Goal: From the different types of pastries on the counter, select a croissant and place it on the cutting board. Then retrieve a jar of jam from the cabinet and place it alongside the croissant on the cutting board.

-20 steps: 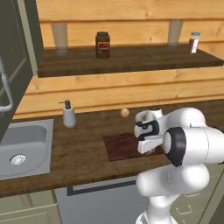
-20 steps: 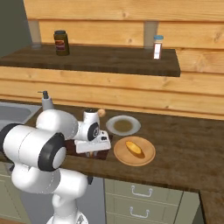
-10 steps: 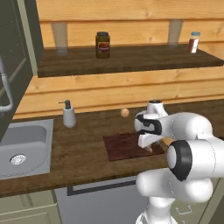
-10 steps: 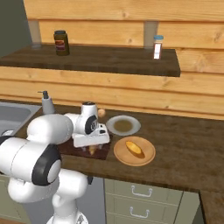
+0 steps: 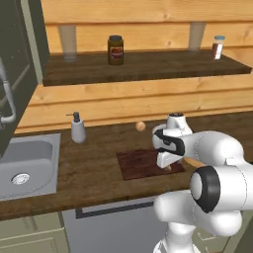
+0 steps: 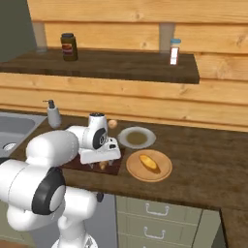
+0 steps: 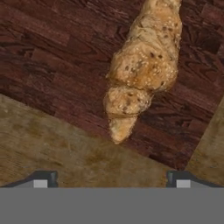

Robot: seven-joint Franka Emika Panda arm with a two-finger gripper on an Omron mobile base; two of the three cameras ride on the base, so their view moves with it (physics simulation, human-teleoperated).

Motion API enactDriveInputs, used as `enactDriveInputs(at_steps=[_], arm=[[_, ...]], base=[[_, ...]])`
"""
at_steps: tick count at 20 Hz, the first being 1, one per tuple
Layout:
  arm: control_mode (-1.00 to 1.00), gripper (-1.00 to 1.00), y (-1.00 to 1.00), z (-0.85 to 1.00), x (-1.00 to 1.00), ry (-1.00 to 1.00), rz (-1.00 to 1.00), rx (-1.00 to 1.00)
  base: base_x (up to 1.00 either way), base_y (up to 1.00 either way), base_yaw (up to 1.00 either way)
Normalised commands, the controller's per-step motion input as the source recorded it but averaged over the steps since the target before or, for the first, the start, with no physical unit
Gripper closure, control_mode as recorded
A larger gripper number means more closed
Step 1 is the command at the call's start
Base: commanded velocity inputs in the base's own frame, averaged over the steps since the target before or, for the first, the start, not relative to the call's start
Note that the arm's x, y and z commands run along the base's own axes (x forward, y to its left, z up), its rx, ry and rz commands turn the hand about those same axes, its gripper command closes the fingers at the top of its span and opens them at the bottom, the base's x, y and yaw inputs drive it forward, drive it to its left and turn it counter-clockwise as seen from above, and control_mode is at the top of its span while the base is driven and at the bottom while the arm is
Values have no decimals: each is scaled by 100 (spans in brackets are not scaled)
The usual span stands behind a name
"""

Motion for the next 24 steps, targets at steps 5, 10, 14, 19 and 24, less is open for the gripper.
enactDriveInputs(at_steps=[5, 10, 14, 19, 24], arm=[[100, -100, 0, 0, 0, 0, 0, 0], [100, -100, 0, 0, 0, 0, 0, 0], [100, -100, 0, 0, 0, 0, 0, 0], [100, -100, 0, 0, 0, 0, 0, 0], [100, -100, 0, 0, 0, 0, 0, 0]], base=[[-97, 0, 0], [-95, 19, 0], [-59, 97, -3], [-29, 100, -14], [-41, 100, -19]])
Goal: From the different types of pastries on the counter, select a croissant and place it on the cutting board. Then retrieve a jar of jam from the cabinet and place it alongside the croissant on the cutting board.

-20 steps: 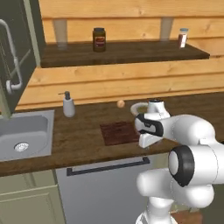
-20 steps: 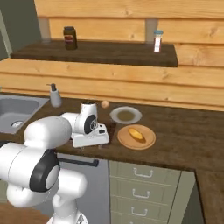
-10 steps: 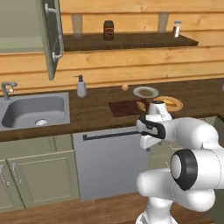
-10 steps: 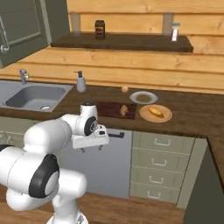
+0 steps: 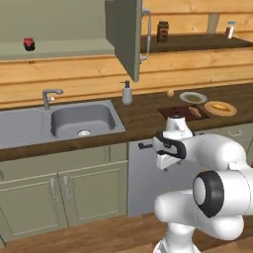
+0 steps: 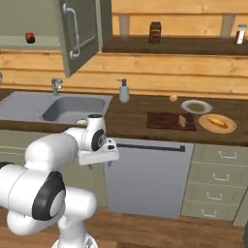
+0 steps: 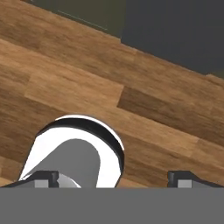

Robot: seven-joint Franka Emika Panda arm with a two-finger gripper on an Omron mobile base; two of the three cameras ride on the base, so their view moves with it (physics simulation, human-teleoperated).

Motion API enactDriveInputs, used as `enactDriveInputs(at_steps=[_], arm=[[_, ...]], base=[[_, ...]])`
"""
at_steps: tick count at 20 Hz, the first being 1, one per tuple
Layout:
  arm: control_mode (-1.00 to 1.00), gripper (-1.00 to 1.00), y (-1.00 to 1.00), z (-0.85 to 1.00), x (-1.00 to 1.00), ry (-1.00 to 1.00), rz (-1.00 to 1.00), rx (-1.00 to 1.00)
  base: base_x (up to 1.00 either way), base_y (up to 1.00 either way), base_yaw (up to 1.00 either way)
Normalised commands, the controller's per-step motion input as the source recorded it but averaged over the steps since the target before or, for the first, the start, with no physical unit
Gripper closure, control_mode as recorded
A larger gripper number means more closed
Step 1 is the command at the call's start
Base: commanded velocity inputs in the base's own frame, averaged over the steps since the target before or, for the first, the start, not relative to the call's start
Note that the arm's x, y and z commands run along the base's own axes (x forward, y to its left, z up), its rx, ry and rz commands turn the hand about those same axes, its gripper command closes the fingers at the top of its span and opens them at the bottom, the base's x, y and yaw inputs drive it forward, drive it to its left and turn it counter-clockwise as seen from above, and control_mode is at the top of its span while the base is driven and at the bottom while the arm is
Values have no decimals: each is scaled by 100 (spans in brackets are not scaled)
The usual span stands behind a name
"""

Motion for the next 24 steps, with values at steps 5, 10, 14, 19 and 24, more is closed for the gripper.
enactDriveInputs(at_steps=[5, 10, 14, 19, 24], arm=[[100, -100, 0, 0, 0, 0, 0, 0], [100, -100, 0, 0, 0, 0, 0, 0], [100, -100, 0, 0, 0, 0, 0, 0], [100, -100, 0, 0, 0, 0, 0, 0], [100, -100, 0, 0, 0, 0, 0, 0]], base=[[-59, 100, -19], [-20, 100, -5], [-5, 95, 9], [6, 58, 12], [96, 19, 0]])
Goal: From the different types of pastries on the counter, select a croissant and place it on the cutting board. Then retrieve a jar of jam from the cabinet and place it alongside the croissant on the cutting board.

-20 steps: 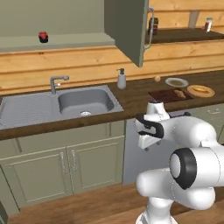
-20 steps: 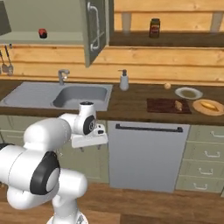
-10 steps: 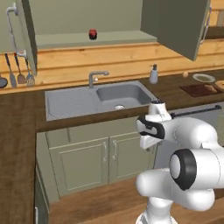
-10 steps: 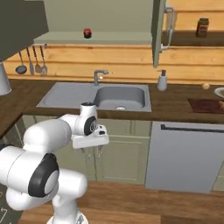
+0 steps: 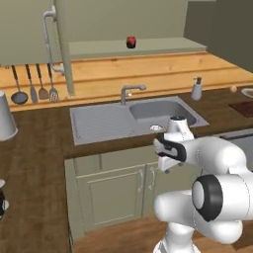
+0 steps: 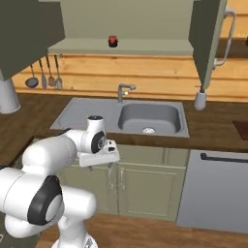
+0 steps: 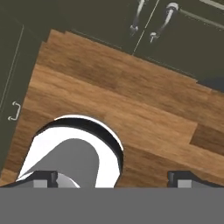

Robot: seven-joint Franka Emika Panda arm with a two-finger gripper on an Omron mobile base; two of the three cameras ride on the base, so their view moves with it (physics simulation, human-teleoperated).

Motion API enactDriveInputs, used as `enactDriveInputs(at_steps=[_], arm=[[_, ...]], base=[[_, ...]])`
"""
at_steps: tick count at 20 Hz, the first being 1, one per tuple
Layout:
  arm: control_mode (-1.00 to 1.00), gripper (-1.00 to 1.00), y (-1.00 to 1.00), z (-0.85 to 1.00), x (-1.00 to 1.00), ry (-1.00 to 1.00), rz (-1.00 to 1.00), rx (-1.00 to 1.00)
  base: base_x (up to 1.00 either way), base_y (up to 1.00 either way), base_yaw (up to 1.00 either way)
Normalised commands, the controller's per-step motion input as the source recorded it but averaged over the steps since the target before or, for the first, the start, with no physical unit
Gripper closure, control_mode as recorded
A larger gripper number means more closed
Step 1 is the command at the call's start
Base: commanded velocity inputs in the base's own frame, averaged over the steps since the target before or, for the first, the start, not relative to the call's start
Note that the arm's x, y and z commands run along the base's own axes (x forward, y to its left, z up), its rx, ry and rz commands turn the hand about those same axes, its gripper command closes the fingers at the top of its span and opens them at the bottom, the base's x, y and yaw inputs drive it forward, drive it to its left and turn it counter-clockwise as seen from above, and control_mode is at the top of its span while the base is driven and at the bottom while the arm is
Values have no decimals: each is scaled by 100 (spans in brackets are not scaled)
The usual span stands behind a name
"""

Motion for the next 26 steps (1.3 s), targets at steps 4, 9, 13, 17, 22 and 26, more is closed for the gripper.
enactDriveInputs(at_steps=[4, 9, 13, 17, 22, 26], arm=[[100, -100, 0, 0, 0, 0, 0, 0], [100, -100, 0, 0, 0, 0, 0, 0], [100, -100, 0, 0, 0, 0, 0, 0], [100, -100, 0, 0, 0, 0, 0, 0], [100, -100, 0, 0, 0, 0, 0, 0], [100, -100, 0, 0, 0, 0, 0, 0]], base=[[100, 6, 0], [100, 0, 4], [97, -8, 10], [86, -36, 11], [44, -40, 6], [4, -3, 0]])
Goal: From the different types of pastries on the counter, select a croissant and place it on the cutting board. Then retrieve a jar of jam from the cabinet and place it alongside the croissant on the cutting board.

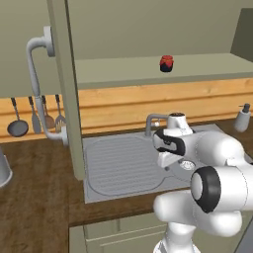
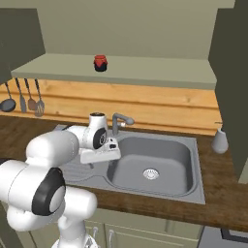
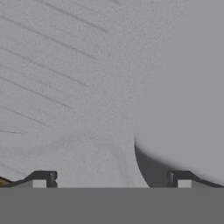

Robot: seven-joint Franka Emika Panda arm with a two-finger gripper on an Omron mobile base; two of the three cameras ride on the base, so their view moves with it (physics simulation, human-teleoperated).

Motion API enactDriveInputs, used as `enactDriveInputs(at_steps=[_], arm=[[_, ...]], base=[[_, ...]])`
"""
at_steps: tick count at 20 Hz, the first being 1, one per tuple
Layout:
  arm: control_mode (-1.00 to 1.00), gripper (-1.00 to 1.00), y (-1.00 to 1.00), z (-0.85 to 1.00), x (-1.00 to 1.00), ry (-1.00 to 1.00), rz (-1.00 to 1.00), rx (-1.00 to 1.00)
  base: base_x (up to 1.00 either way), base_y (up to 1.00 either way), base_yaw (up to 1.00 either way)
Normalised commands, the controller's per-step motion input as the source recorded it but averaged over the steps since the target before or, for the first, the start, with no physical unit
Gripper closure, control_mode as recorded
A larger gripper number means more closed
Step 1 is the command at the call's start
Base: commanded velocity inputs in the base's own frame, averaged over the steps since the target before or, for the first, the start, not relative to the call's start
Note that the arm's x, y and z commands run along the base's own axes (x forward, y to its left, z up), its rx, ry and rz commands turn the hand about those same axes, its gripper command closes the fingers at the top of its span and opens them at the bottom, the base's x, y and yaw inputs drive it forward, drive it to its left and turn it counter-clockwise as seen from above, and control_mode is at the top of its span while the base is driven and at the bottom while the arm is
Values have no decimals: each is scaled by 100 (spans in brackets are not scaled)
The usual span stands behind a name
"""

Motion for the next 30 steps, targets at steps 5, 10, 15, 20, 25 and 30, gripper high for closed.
enactDriveInputs(at_steps=[5, 10, 15, 20, 25, 30], arm=[[-100, -100, -8, 4, -13, -4, -8, 7], [-100, -100, 0, 71, -3, -13, -8, 4], [-100, -100, 0, 72, -23, 0, -15, 1], [-100, -100, 0, 86, -5, 0, -25, 0], [-100, -100, 0, 100, -35, -5, -20, 0], [-100, -100, 4, 92, -21, -36, -16, -7]], base=[[0, -1, 0], [0, 0, 0], [0, 0, 0], [0, 0, 0], [0, 0, 0], [0, 0, 0]])
